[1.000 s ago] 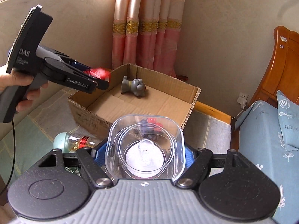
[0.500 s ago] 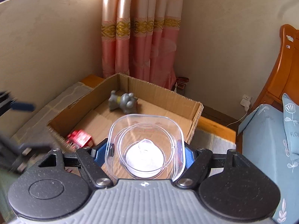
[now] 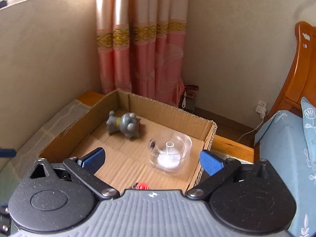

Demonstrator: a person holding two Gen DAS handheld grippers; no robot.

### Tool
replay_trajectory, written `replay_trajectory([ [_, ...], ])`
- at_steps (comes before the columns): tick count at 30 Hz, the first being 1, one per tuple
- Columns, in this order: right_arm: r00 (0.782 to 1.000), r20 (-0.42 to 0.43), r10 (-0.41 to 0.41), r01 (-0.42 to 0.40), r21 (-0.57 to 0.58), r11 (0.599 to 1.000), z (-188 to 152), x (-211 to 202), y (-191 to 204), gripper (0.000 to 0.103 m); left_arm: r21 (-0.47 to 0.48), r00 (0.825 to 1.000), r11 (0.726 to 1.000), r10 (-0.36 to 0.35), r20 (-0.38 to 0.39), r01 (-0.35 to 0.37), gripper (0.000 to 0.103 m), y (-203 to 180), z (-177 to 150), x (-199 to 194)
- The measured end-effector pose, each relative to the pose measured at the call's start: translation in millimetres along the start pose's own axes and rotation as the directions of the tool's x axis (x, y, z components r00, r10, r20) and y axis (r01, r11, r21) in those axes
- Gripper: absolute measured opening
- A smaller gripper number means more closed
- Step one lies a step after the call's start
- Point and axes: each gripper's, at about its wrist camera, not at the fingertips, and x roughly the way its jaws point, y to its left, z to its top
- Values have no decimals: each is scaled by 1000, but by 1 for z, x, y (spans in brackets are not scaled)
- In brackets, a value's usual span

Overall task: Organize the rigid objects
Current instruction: 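Lower the clear square container into the box and open right tool, then move left tool to the mint-green oval case while right tool approaches the clear jar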

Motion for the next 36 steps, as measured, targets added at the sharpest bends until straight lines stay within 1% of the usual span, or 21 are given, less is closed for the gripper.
replay_trajectory([
  [4, 1000, -1, 11, -11, -28, 1000, -15, -17, 11, 103, 9, 1000, 1000, -9, 5, 9, 100, -7, -6, -7],
  [7, 1000, 0, 5, -5, -35, 999, -33, -31, 22, 103, 12, 1000, 1000, -21, 11, 20, 100, -12, -15, -15],
  [12, 1000, 0, 3, -3, 3, 1000, -67, -50, 37, 103, 15, 999, 1000, -25, 24, 25, 100, -21, -28, -27],
  [15, 1000, -4, -5, 5, 28, 1000, -89, -58, 47, 103, -2, 998, 999, -50, 24, 51, 102, -23, -38, -30],
  [17, 1000, -5, -4, 5, 63, 998, -106, -62, 52, 103, -23, 998, 998, -60, 14, 61, 102, -21, -45, -29],
  [19, 1000, -14, 2, -1, 99, 995, -122, -65, 58, 103, -41, 999, 998, -52, -4, 52, 102, -17, -51, -26],
  [23, 999, -26, 19, -14, 176, 984, -151, -70, 66, 103, -66, 999, 998, -7, -38, 4, 102, -7, -65, -16],
  [26, 999, -46, 13, -3, 209, 978, -168, -68, 76, 103, -50, 998, 998, 41, -52, -44, 102, -1, -75, -9],
  [27, 999, -48, 0, 10, 212, 977, -172, -67, 79, 103, -47, 997, 998, 46, -55, -49, 102, -1, -78, -8],
  [31, 995, -81, -51, 68, 222, 973, -183, -59, 86, 103, -59, 997, 998, 1, -77, -6, 102, 5, -87, 1],
  [36, 993, -100, -58, 84, 279, 957, -197, -58, 81, 103, -49, 994, 999, -12, -112, 7, 102, 6, -94, 14],
])
